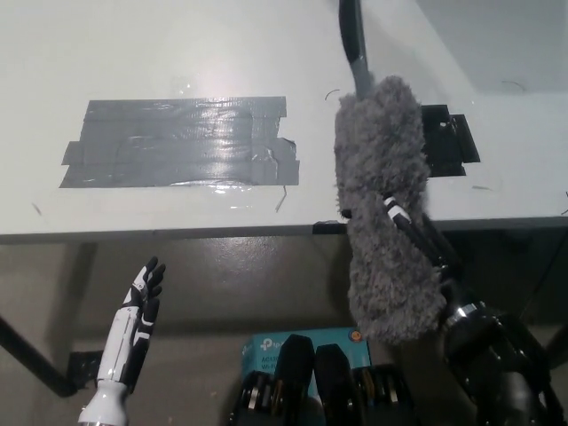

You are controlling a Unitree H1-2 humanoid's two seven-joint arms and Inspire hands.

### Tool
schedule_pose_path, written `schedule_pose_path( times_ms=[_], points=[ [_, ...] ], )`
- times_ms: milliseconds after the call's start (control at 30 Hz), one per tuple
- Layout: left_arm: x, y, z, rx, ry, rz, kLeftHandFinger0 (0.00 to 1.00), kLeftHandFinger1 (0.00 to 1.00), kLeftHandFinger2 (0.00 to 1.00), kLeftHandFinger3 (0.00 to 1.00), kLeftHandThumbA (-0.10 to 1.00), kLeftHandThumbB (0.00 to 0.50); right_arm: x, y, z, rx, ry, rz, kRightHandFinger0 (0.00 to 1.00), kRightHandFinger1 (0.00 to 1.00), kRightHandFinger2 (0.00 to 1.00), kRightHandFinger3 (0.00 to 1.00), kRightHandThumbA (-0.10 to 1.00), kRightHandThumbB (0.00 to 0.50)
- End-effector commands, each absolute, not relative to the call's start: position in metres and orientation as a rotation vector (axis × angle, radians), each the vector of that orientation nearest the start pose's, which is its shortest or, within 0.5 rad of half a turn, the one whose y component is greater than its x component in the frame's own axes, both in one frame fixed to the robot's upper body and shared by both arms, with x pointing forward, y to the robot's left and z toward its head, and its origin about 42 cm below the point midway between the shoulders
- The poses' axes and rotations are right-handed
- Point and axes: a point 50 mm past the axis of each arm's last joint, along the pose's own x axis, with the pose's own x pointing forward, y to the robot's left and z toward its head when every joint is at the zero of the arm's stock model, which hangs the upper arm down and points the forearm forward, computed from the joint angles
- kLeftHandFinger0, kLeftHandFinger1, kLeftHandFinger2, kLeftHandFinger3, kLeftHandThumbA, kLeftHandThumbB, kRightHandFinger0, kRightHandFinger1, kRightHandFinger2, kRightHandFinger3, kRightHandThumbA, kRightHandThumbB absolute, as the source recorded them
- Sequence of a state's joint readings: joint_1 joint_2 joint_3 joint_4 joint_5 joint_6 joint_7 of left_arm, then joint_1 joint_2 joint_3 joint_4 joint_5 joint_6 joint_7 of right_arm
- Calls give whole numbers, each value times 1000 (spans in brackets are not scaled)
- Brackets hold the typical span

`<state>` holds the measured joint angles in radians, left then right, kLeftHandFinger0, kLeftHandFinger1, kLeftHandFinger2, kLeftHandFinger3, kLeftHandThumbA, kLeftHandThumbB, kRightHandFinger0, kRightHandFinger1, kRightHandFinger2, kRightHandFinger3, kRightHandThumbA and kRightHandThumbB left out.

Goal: A grey duster is kept infront of the robot in the middle of the table and the robot extends its right arm to grab the duster, picks it up and hands it to a person

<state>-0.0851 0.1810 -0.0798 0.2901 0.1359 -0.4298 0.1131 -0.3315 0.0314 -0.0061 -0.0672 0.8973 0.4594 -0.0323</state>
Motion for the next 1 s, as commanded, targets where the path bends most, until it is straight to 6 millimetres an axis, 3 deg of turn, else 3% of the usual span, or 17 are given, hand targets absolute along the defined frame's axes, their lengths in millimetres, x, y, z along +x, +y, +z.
schedule_pose_path(
  times_ms=[0, 333, 733, 867, 900, 933, 967],
  points=[
    [314, 259, 97, 310, -349, -25, 1000, 1000, 1000, 1000, 1000, 265, 347, -137, 290, 1216, 2, 619, 0, 466, 875, 1000, -100, 55],
    [314, 259, 98, 306, -351, -25, 1000, 1000, 1000, 1000, 1000, 273, 349, -133, 287, 1209, 68, 608, 0, 500, 852, 1000, -100, 64],
    [317, 259, 99, 321, -358, -25, 1000, 1000, 1000, 1000, 1000, 265, 348, -112, 278, 1147, 252, 565, 0, 413, 823, 1000, -100, 57],
    [318, 259, 100, 315, -359, -27, 1000, 1000, 1000, 1000, 1000, 263, 349, -110, 278, 1127, 255, 570, 0, 398, 825, 1000, -100, 80],
    [319, 259, 101, 309, -359, -28, 1000, 1000, 1000, 1000, 1000, 264, 348, -112, 277, 1102, 238, 572, 103, 567, 989, 1000, -70, 166],
    [319, 259, 100, 306, -358, -28, 1000, 1000, 1000, 1000, 1000, 271, 347, -113, 276, 1096, 229, 595, 362, 864, 1000, 1000, 131, 198],
    [319, 259, 100, 305, -356, -26, 1000, 1000, 1000, 1000, 1000, 271, 346, -114, 276, 1079, 208, 649, 760, 1000, 1000, 1000, 409, 256]
  ],
)
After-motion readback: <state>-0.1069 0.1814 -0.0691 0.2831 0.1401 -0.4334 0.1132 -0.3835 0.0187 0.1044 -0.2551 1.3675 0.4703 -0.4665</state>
